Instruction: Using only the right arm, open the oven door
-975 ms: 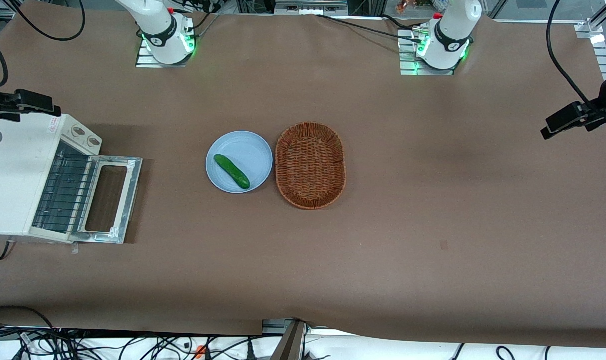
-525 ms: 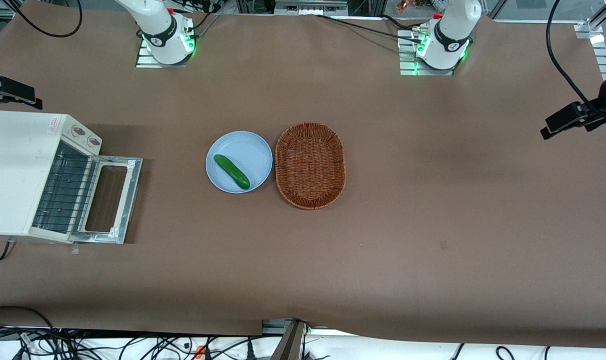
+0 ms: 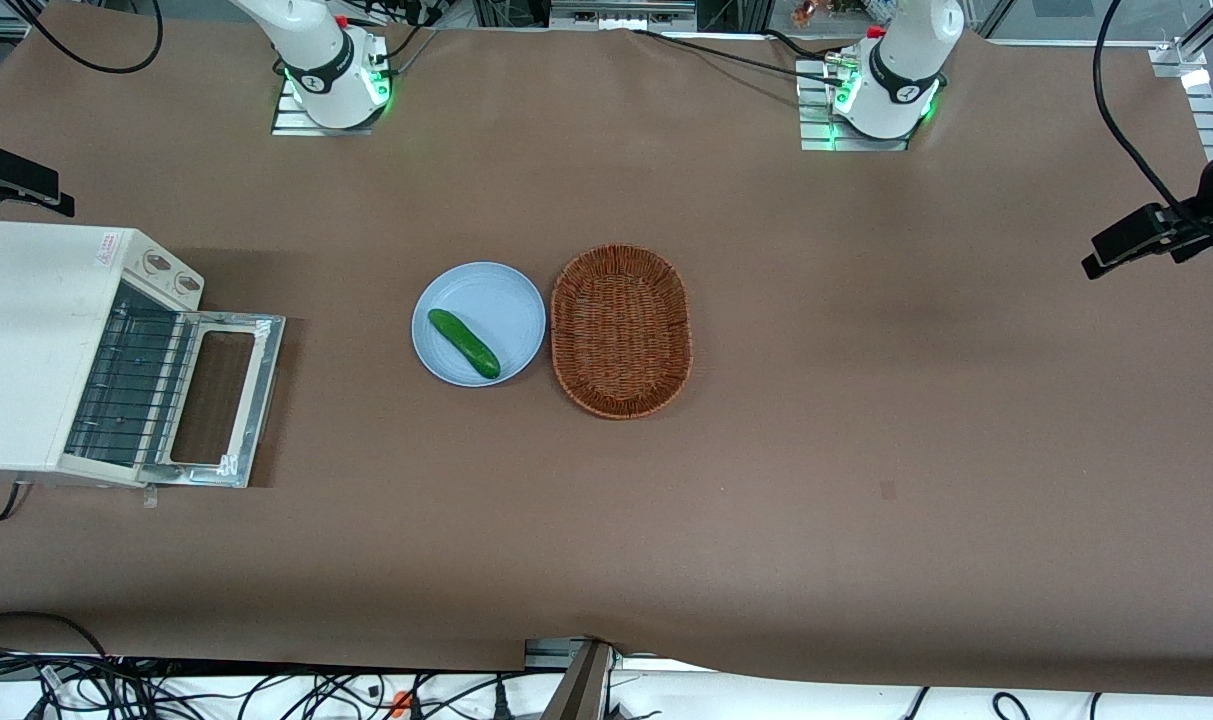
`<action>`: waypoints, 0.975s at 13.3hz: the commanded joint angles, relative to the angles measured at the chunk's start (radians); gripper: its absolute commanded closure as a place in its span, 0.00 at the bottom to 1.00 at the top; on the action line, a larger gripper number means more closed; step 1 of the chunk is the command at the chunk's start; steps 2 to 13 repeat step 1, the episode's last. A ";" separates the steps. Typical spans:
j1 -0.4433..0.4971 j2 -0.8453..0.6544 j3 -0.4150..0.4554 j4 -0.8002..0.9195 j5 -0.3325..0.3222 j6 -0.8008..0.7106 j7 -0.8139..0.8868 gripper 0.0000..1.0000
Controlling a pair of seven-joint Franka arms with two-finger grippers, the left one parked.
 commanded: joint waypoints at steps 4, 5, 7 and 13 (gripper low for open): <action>0.001 -0.006 0.001 0.007 -0.014 0.005 0.001 0.00; 0.001 -0.006 0.001 0.007 -0.014 0.005 0.001 0.00; 0.001 -0.006 0.001 0.007 -0.014 0.005 0.001 0.00; 0.001 -0.006 0.001 0.007 -0.014 0.005 0.001 0.00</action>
